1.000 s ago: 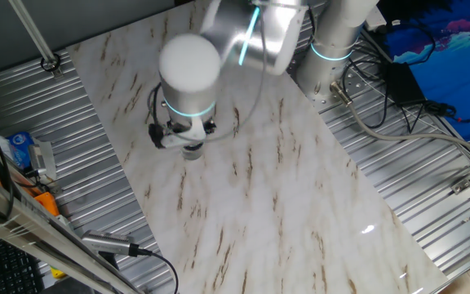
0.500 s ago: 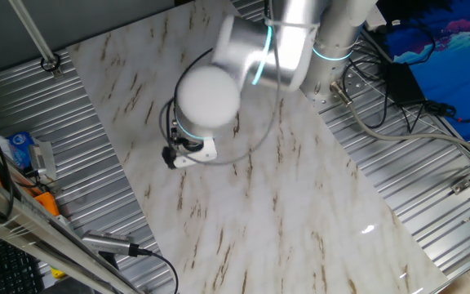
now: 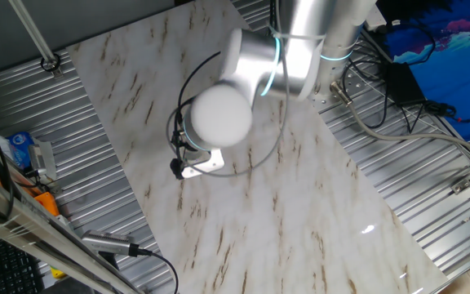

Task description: Unscrew the lid from the jar

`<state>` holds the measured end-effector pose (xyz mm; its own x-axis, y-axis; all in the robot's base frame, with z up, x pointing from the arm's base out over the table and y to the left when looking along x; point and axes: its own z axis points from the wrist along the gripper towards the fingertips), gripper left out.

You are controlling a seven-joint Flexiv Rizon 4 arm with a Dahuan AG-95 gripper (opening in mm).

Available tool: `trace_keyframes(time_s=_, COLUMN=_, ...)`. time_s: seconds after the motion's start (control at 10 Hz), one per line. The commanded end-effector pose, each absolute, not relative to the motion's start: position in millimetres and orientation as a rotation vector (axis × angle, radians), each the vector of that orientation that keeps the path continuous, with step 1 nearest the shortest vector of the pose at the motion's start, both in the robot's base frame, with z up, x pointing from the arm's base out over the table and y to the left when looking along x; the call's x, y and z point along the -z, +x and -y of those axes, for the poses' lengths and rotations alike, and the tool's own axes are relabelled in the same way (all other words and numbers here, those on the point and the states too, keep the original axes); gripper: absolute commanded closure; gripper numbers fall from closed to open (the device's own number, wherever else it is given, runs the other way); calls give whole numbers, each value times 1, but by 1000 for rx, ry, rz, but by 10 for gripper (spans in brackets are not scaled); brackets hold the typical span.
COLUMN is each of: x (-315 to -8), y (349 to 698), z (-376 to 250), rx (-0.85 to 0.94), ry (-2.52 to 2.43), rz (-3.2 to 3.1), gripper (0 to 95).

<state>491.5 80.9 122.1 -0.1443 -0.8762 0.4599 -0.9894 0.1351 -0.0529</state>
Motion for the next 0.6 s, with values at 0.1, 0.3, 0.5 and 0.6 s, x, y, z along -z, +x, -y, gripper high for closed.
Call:
trace_keyframes(time_s=0.1, x=-123, y=490, z=-81, rx=-502, ry=1810, rz=2097, gripper=950)
trace_keyframes(time_s=0.3, x=-123, y=490, z=-81, rx=-518, ry=1805, rz=2079, gripper=950)
trace_keyframes(time_s=0.5, x=-123, y=490, z=-81, rx=-540, ry=1798, rz=2057, gripper=950)
trace_keyframes(time_s=0.6, x=-123, y=490, z=-81, rx=-543, ry=1798, rz=2054, gripper=950)
